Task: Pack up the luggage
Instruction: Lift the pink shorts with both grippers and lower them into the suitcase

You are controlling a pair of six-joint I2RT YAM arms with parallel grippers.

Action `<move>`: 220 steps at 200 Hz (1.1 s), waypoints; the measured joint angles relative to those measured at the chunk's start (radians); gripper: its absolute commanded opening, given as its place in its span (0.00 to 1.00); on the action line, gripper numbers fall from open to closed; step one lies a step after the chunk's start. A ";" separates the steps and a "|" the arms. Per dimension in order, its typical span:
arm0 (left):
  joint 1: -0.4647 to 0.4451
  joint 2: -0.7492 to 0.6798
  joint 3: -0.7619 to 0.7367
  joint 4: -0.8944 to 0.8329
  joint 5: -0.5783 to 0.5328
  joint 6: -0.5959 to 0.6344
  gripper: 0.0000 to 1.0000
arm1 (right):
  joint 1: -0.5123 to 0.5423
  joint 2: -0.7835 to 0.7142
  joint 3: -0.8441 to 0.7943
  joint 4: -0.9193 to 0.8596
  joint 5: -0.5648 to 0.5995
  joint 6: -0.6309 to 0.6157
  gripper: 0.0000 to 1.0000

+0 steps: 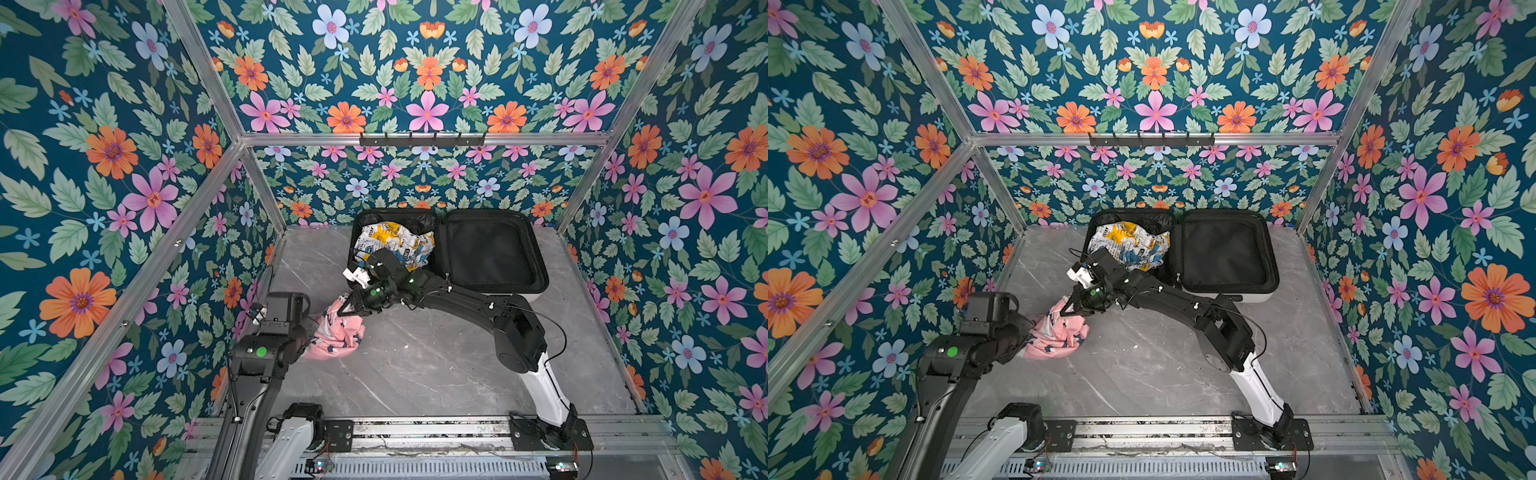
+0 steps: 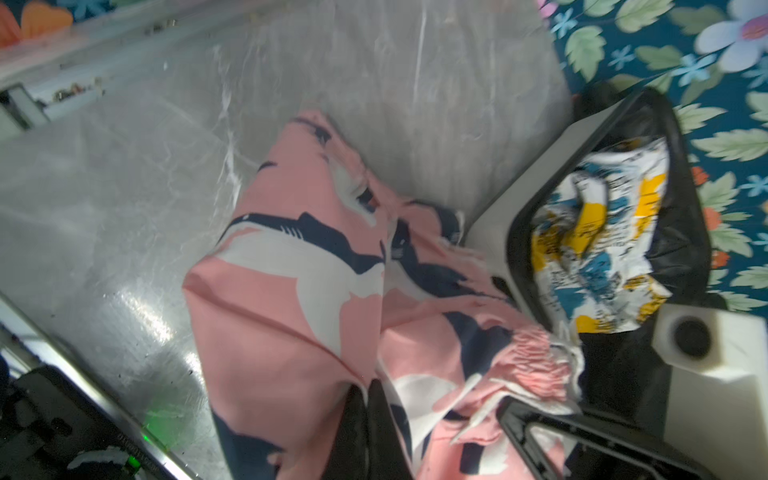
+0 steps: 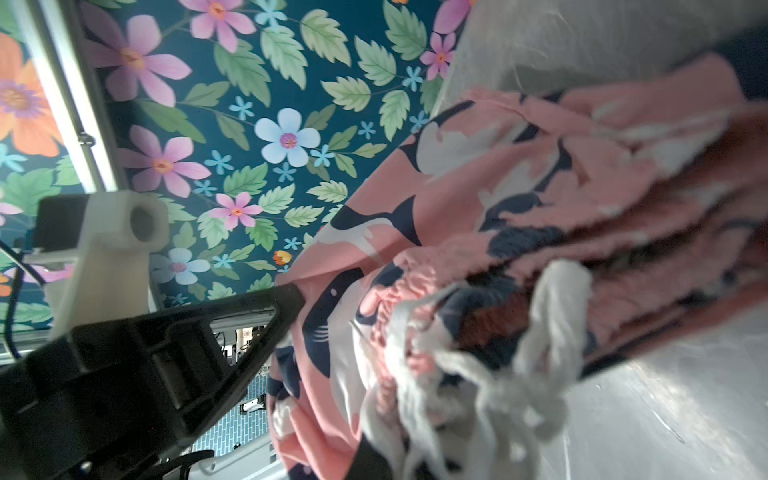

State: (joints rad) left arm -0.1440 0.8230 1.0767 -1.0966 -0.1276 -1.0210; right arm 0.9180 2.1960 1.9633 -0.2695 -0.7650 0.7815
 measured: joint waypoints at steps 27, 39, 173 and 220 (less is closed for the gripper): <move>0.000 0.134 0.223 -0.003 -0.008 0.065 0.00 | -0.014 0.000 0.167 -0.106 -0.007 -0.049 0.00; 0.000 0.188 0.305 0.009 -0.001 0.095 0.00 | -0.031 0.000 0.233 -0.137 -0.013 -0.056 0.00; -0.081 0.819 0.910 0.507 0.346 0.225 0.00 | -0.394 0.076 0.640 -0.287 0.010 -0.081 0.00; -0.105 0.969 0.871 0.721 0.384 0.235 0.00 | -0.521 0.176 0.724 -0.288 0.014 -0.084 0.00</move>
State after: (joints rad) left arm -0.2493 1.7916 1.9472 -0.3759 0.2565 -0.7860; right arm 0.3965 2.3722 2.6873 -0.5575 -0.7513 0.6975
